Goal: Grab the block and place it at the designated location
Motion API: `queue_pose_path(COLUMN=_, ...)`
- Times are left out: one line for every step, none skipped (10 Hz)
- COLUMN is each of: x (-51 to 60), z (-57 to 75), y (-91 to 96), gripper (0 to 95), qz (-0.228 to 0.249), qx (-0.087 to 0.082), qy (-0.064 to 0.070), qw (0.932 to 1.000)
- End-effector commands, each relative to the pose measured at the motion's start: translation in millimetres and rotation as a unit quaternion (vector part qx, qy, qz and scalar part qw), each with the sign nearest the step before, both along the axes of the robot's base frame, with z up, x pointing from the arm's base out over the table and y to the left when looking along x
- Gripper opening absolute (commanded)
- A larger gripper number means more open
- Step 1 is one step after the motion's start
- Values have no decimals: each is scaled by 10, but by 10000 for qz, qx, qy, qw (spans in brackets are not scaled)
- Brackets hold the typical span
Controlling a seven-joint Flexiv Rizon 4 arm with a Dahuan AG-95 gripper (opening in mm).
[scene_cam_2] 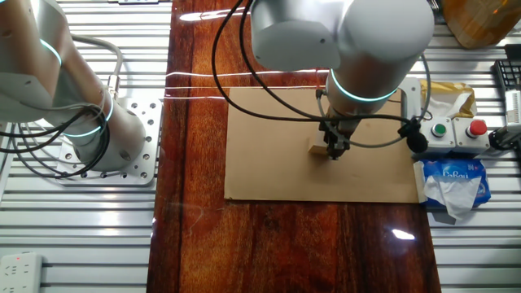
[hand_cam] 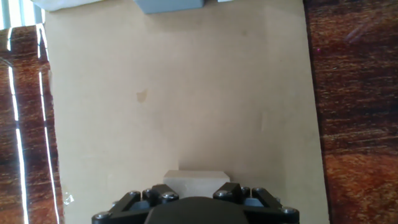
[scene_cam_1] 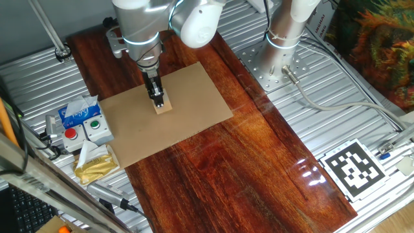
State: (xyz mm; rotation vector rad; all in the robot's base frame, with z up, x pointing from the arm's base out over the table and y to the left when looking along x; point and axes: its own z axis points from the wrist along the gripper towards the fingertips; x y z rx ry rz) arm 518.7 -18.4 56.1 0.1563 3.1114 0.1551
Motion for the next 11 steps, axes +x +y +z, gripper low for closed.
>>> queue_pose_path(x=8, z=-22, y=5, gripper=190, qz=8, qx=12, qy=2, qw=10000)
queue_pose_path(x=11, z=-27, y=7, gripper=190, qz=29, qx=-28, qy=30, qw=10000)
queue_pose_path(x=11, z=-26, y=7, gripper=190, qz=18, qx=-18, qy=16, qw=10000)
queue_pose_path(x=12, z=-27, y=9, gripper=190, qz=-4, qx=18, qy=-6, qw=10000)
queue_pose_path(x=16, z=-31, y=12, gripper=190, qz=-1, qx=7, qy=-19, qw=10000)
queue_pose_path(x=17, z=-32, y=13, gripper=380, qz=-11, qx=66, qy=-14, qw=10000)
queue_pose_path(x=17, z=-32, y=13, gripper=760, qz=10, qx=47, qy=-50, qw=10000)
queue_pose_path(x=18, z=-32, y=13, gripper=760, qz=4, qx=109, qy=-91, qw=9999)
queue_pose_path(x=28, z=-44, y=23, gripper=950, qz=-4, qx=142, qy=-94, qw=9999)
queue_pose_path(x=39, z=-56, y=33, gripper=950, qz=-6, qx=141, qy=-94, qw=9999)
queue_pose_path(x=58, z=-71, y=52, gripper=950, qz=-2, qx=150, qy=-100, qw=9998)
